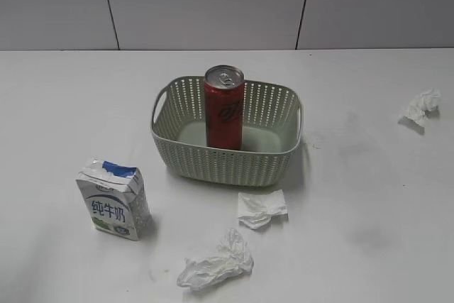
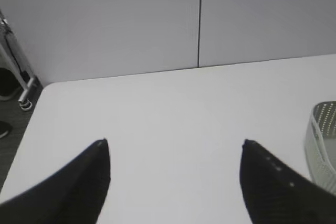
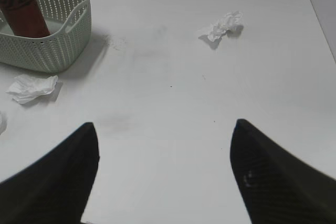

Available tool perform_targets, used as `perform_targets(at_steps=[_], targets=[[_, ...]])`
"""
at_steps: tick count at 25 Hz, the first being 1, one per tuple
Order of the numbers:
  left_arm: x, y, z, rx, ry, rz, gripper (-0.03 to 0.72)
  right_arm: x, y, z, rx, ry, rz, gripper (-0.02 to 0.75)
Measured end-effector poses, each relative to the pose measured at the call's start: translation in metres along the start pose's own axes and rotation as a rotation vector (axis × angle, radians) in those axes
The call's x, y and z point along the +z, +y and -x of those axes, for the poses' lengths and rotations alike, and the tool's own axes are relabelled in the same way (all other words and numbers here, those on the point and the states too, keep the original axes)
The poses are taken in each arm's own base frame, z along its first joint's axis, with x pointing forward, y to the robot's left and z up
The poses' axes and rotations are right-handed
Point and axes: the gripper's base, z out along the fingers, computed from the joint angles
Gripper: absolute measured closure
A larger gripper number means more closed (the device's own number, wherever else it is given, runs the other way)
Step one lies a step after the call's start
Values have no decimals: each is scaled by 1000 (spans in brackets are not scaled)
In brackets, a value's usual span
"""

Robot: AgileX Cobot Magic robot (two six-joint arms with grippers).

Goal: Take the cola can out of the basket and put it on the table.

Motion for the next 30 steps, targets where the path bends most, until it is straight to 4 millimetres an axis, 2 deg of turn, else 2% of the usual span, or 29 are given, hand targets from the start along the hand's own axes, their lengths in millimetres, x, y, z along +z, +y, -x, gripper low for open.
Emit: perform_targets(at_steps=[5, 8, 11, 17, 21, 24, 28, 30], targets=[[50, -5, 31, 37, 120, -74, 99, 0, 0, 0, 0, 0, 0, 148], [78, -18, 47, 74, 191, -144, 99, 0, 0, 0, 0, 0, 1, 148], [106, -40, 65, 145, 242, -223, 99, 0, 0, 0, 0, 0, 1, 148], [144, -98, 93, 273, 316, -375, 96, 0, 0, 0, -1, 0, 1, 148], [171, -146, 97, 353, 407, -478, 88, 0, 0, 0, 0, 0, 2, 148], [183, -182, 96, 402, 419, -544, 55, 0, 0, 0, 1, 0, 2, 148], [203, -223, 78, 454, 451, -606, 36, 0, 0, 0, 1, 0, 2, 148], [216, -237, 60, 475, 498, -619, 34, 0, 0, 0, 1, 0, 2, 148]])
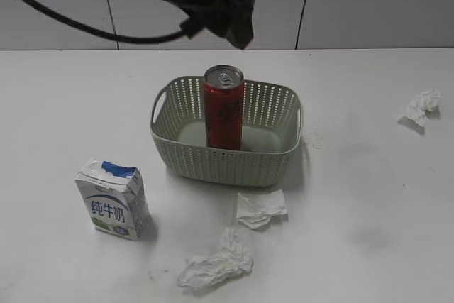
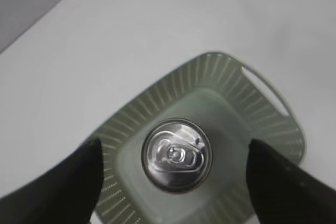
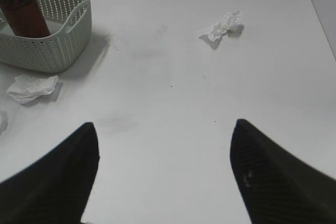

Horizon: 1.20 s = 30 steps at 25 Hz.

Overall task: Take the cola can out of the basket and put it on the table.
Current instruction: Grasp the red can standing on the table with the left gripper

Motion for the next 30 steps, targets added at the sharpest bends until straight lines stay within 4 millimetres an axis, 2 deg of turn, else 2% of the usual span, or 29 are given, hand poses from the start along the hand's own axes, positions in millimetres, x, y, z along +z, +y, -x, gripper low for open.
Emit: perform_targets(at_steps=[4, 8, 17, 21, 27, 30], targets=[[47, 0, -11, -6, 100, -22, 34, 0, 0, 0, 0, 0, 0, 148], [80, 3, -22, -15, 167, -31, 33, 0, 0, 0, 0, 0, 1, 148], [118, 6, -36, -23, 222, -35, 53, 0, 0, 0, 0, 0, 1, 148], [120, 6, -38, -22, 242, -38, 162, 0, 0, 0, 0, 0, 1, 148], [108, 5, -39, -9, 289, -43, 162, 0, 0, 0, 0, 0, 1, 148], [88, 5, -29, 5, 261, -33, 162, 0, 0, 0, -1, 0, 1, 148]])
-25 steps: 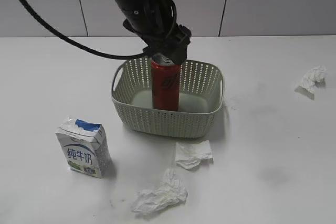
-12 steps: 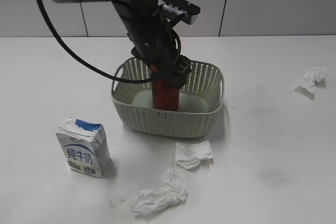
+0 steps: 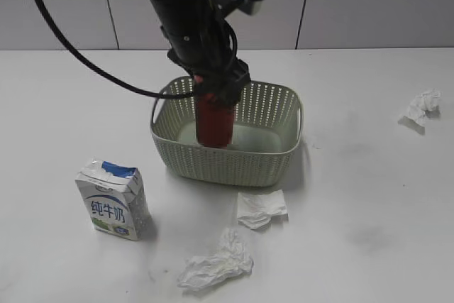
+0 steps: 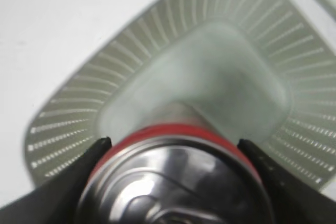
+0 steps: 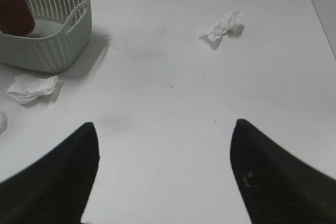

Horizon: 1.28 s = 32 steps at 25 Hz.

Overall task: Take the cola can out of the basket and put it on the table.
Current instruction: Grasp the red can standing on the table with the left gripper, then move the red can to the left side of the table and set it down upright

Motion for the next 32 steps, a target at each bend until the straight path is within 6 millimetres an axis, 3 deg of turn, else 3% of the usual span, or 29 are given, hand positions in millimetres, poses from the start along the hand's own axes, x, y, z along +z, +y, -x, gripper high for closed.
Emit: perform_targets(at_steps=[5, 9, 15, 19, 22, 26, 32], targets=[[-62, -2, 8, 26, -131, 52, 162, 0, 0, 0, 0, 0, 0, 148], [-108, 8, -1, -52, -185, 90, 162, 0, 0, 0, 1, 0, 0, 148], [-157, 56, -41, -233, -124, 162, 162, 0, 0, 0, 1, 0, 0, 148], [-181, 85, -84, -391, -106, 243, 162, 0, 0, 0, 1, 0, 0, 148], [-186, 95, -126, -484, -86, 288, 162, 0, 0, 0, 1, 0, 0, 148], [-178, 83, -171, -549, -110, 313, 162, 0, 0, 0, 1, 0, 0, 148], [-133, 60, -219, -581, -146, 306, 162, 0, 0, 0, 1, 0, 0, 148]])
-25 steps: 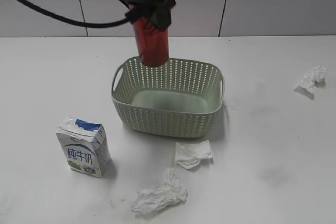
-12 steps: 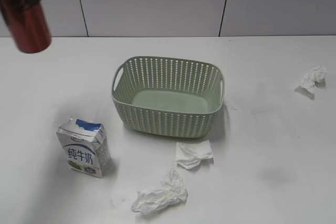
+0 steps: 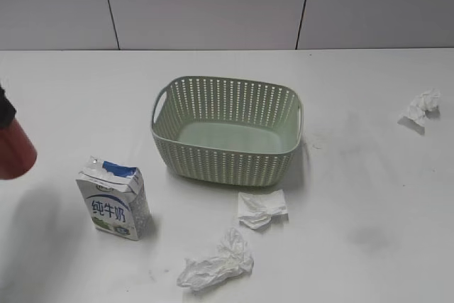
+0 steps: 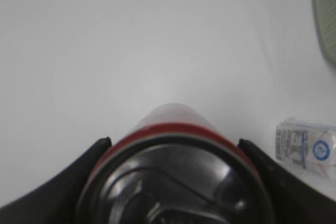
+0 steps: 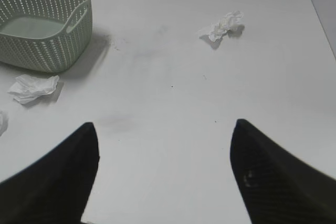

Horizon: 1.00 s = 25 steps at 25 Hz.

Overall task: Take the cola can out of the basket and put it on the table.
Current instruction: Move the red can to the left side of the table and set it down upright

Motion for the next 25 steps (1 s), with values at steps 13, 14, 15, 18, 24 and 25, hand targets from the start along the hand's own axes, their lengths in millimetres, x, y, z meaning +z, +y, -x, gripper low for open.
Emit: perform_targets(at_steps=[13, 14, 15, 18, 24, 25], targets=[[57, 0, -66, -30, -54, 6, 162, 0, 0, 0, -2, 0, 0, 148], [57, 0, -66, -30, -55, 7, 162, 0, 0, 0, -2, 0, 0, 148], [57, 0, -66, -30, -60, 7, 162, 0, 0, 0, -2, 0, 0, 148], [57, 0, -65, -30, -66, 7, 162, 0, 0, 0, -2, 0, 0, 148], [55, 0, -61, -31, -113, 10, 90, 0, 0, 0, 0, 0, 0, 148], [55, 0, -61, -31, -118, 10, 87, 0, 0, 0, 0, 0, 0, 148]])
